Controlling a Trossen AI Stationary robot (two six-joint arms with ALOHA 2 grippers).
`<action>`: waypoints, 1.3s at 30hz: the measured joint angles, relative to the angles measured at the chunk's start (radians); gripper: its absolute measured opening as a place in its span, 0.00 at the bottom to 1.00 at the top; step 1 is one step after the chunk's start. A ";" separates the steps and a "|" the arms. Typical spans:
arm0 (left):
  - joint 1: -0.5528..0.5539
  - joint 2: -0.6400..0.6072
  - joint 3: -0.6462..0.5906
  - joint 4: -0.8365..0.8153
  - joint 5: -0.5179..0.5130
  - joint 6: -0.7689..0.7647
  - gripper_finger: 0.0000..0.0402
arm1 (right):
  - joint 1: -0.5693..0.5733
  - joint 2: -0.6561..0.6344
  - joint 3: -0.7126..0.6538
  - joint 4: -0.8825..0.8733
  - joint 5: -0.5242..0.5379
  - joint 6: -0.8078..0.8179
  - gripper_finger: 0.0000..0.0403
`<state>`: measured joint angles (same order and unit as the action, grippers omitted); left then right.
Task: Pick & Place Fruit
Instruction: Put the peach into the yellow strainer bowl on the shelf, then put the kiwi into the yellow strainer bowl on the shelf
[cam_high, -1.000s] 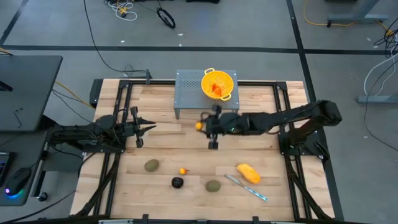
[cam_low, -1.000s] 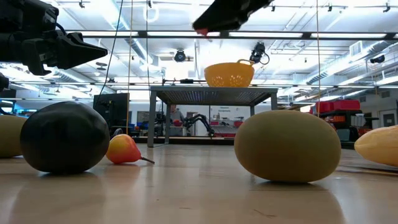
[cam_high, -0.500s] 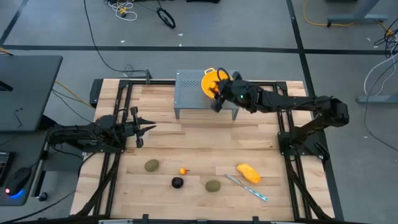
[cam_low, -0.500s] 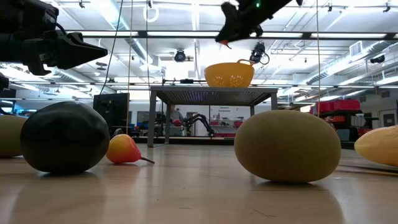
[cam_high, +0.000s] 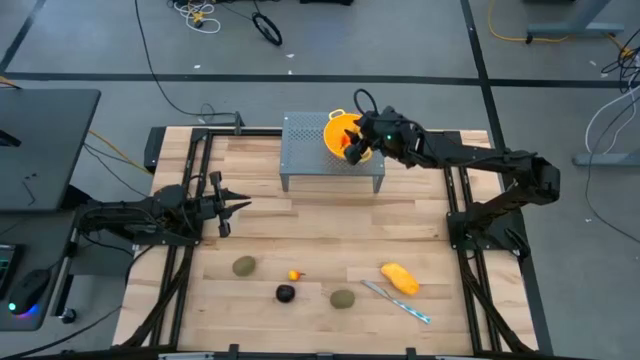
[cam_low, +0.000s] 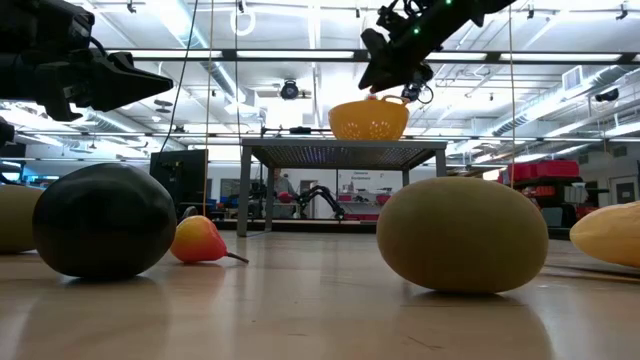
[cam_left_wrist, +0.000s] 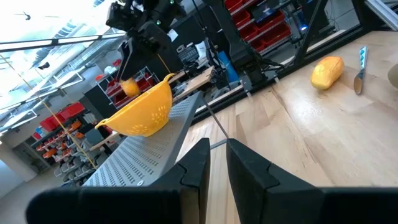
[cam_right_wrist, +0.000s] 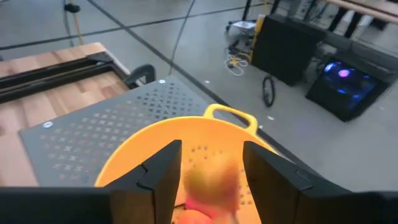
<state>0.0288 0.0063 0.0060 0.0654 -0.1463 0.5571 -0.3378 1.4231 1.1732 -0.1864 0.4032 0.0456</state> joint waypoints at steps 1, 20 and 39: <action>0.000 0.000 0.000 0.000 0.000 0.000 0.16 | -0.005 0.000 0.000 -0.001 -0.016 0.000 0.46; 0.000 0.000 0.000 0.000 0.000 0.000 0.16 | -0.019 -0.030 0.000 -0.013 -0.127 -0.044 0.60; 0.000 0.000 0.000 0.000 0.000 0.000 0.16 | 0.145 -0.048 0.000 -0.020 -0.304 -0.027 0.66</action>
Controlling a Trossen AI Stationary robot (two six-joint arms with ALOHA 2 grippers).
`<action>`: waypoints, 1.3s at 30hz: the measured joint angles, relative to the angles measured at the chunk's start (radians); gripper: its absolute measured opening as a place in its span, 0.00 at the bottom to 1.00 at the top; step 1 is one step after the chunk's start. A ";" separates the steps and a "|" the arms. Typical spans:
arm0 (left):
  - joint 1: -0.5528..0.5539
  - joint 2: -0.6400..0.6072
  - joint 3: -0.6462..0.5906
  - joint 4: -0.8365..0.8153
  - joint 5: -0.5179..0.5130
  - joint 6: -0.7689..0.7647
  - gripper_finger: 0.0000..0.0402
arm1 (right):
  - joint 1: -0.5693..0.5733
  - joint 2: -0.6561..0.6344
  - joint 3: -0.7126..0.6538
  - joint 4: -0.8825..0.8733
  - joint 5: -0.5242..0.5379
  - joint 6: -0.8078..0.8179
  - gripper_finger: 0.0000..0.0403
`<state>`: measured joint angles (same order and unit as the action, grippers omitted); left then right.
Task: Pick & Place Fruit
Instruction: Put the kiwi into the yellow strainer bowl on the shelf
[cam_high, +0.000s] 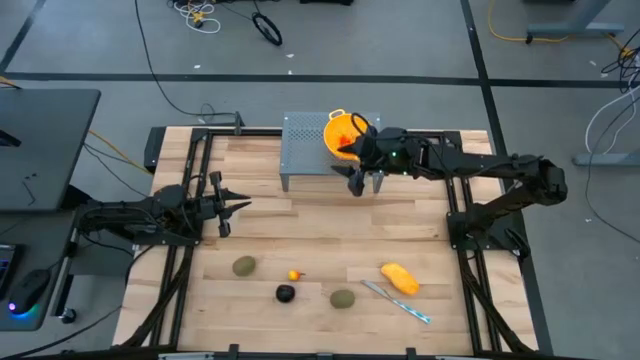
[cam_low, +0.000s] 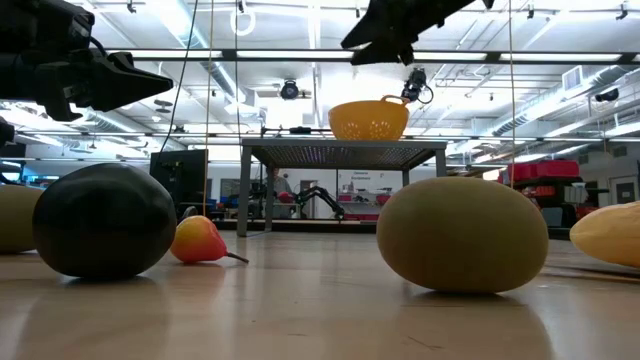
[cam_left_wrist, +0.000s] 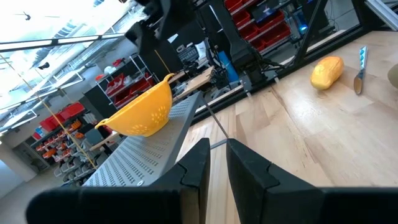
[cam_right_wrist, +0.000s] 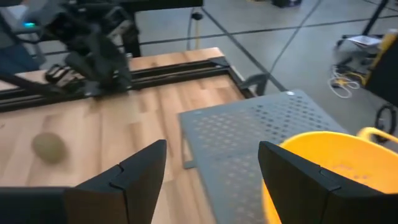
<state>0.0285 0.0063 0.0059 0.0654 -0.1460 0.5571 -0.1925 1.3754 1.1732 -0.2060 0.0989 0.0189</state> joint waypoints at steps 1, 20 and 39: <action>0.000 0.000 0.000 0.000 0.000 0.000 0.16 | 0.012 0.000 0.000 -0.002 0.000 0.000 0.66; 0.000 0.000 0.000 0.000 0.000 0.000 0.16 | 0.196 -0.002 0.000 -0.032 -0.024 0.078 0.66; 0.000 0.000 0.000 0.000 0.000 0.000 0.16 | 0.240 -0.016 0.000 -0.007 -0.031 0.128 0.70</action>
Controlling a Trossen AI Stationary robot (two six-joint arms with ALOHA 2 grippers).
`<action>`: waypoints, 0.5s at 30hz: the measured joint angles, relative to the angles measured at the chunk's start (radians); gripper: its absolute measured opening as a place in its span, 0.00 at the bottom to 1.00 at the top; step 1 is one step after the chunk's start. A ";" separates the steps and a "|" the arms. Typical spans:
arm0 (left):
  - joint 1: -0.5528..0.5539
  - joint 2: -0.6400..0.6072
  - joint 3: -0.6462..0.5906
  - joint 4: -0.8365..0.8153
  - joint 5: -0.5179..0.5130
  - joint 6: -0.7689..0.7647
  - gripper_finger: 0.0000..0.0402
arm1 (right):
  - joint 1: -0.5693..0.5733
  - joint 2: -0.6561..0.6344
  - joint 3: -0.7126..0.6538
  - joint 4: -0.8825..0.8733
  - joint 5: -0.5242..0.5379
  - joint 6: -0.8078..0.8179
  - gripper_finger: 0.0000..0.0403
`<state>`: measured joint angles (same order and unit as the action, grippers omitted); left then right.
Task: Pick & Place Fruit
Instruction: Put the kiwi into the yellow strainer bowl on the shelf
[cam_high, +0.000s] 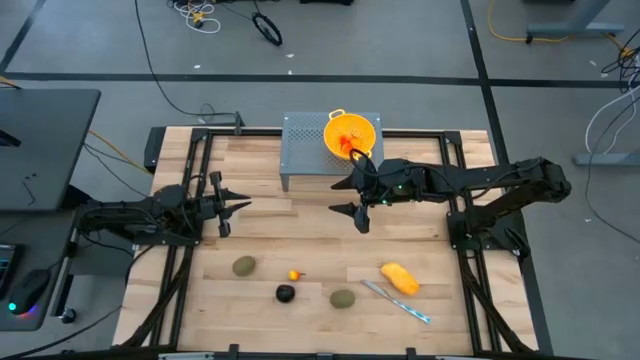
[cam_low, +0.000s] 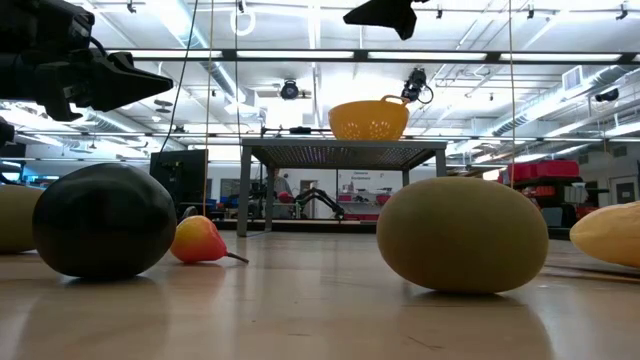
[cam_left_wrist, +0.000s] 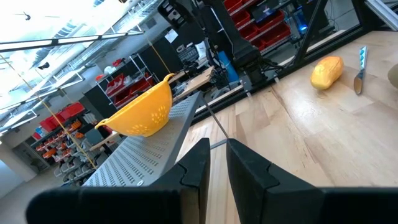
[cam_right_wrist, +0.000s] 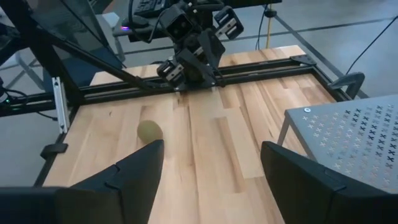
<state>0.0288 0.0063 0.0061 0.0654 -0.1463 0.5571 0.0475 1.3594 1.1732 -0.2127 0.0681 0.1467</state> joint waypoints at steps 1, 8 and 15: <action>0.000 0.000 0.000 0.000 0.000 0.000 0.16 | 0.000 0.000 0.000 0.000 0.000 0.000 0.72; 0.000 0.000 0.000 0.001 0.000 0.008 0.16 | -0.001 0.000 0.000 -0.001 -0.002 0.000 0.82; 0.000 0.000 0.000 0.002 0.000 0.250 0.16 | -0.001 0.000 0.000 -0.024 -0.001 0.000 0.82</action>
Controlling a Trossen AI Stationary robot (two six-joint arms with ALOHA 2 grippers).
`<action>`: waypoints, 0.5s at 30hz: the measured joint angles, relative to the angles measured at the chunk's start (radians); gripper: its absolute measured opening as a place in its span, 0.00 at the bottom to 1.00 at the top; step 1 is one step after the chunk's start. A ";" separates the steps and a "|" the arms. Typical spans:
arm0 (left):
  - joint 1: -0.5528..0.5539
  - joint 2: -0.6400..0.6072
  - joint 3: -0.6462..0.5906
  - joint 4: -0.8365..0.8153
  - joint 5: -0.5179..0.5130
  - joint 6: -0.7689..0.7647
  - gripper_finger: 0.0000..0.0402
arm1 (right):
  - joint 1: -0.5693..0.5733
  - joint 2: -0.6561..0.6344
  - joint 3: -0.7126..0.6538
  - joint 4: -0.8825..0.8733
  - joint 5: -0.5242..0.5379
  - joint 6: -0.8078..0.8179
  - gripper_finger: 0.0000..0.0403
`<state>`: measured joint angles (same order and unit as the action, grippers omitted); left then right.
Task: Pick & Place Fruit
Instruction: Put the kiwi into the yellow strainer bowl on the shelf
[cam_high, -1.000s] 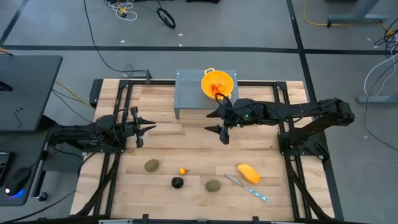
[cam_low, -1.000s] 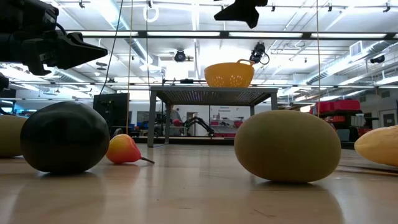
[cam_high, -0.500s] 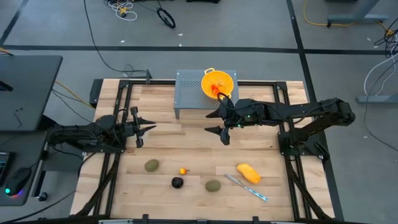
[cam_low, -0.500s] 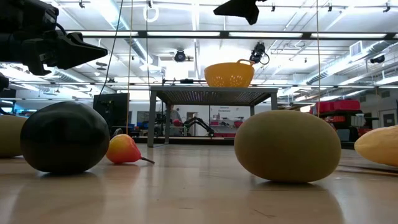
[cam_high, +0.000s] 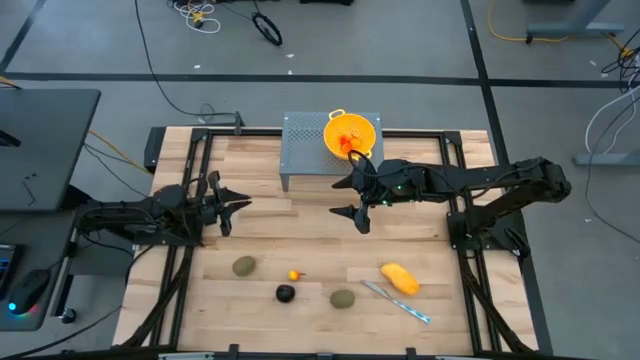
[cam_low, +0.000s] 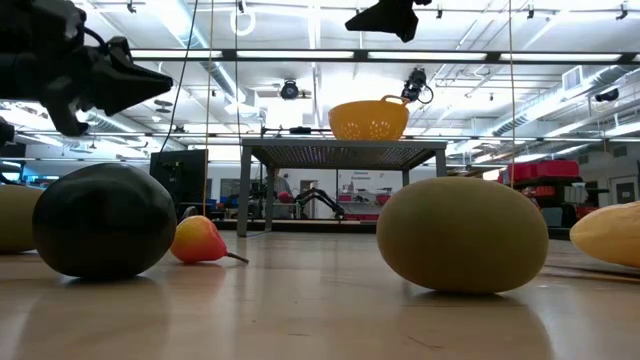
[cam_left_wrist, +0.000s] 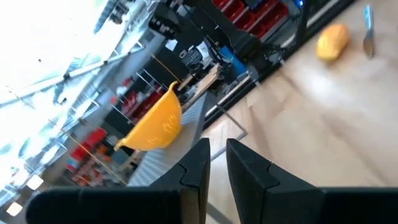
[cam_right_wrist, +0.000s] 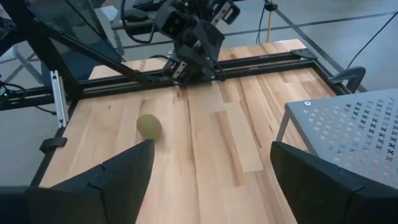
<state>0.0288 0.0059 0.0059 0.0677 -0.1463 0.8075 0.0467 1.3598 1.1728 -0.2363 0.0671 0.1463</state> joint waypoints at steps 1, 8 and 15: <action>0.000 0.000 0.000 0.002 0.000 0.024 0.16 | 0.000 0.000 0.000 0.001 0.000 0.000 0.82; 0.000 0.000 0.000 0.029 0.030 0.043 0.16 | 0.000 -0.001 0.000 0.001 0.000 -0.004 0.82; 0.001 0.000 0.000 0.062 0.061 -0.213 0.16 | 0.000 -0.010 0.000 0.000 0.001 -0.004 0.82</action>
<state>0.0296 0.0061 0.0061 0.1301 -0.0857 0.5948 0.0467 1.3502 1.1731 -0.2359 0.0677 0.1421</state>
